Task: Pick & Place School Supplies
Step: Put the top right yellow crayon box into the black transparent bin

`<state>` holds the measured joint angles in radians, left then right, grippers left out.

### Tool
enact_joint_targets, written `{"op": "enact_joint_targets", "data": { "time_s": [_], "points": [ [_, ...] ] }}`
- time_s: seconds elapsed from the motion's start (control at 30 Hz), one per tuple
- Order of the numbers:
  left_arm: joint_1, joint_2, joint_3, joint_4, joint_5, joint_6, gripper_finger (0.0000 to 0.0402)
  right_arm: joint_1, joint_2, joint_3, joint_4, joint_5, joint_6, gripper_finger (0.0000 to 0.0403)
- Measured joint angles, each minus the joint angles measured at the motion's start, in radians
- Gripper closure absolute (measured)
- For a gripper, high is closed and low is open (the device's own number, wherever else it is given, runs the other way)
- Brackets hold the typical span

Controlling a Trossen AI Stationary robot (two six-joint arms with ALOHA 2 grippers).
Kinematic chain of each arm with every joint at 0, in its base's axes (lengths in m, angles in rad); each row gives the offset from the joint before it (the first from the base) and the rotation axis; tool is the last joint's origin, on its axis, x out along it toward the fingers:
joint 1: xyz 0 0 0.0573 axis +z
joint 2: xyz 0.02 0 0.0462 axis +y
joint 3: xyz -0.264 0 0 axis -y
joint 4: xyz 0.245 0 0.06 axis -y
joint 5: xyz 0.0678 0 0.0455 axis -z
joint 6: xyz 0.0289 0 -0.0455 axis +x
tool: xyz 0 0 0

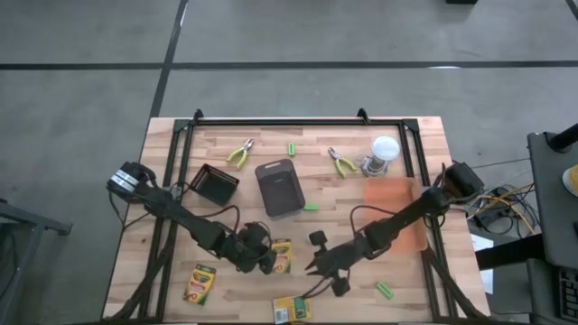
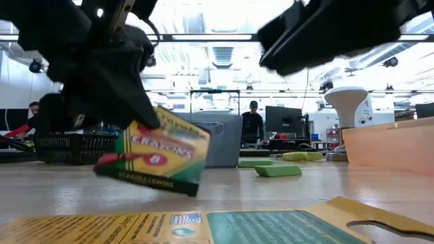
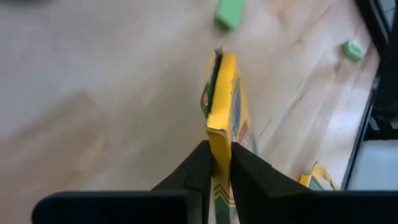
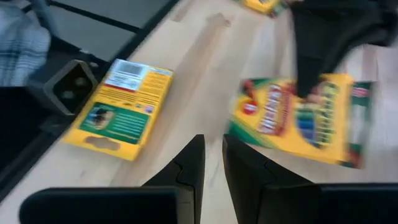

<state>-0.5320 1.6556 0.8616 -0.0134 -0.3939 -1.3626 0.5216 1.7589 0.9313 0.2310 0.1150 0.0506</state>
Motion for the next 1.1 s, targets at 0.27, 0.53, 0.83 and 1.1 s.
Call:
{"op": "enact_joint_targets", "data": {
  "time_s": [0.27, 0.53, 0.83, 1.1],
  "points": [
    [0.0, -0.137, 0.0, -0.041, -0.131, 0.148, 0.0356, 0.026, -0.053, -0.005, -0.076, 0.049, 0.029, 0.0346],
    [0.006, -0.311, 0.0, -0.125, -0.317, 0.305, 0.0356, 0.036, -0.085, -0.006, -0.18, 0.087, 0.093, 0.0346],
    [0.163, -0.455, 0.0, -0.164, -0.323, 0.46, 0.0356, 0.042, -0.09, -0.008, -0.196, 0.124, 0.1, 0.0346],
    [0.407, -0.461, 0.001, -0.166, -0.143, 0.675, 0.0356, 0.044, -0.09, -0.011, -0.206, 0.124, 0.121, 0.0346]
  ]
}}
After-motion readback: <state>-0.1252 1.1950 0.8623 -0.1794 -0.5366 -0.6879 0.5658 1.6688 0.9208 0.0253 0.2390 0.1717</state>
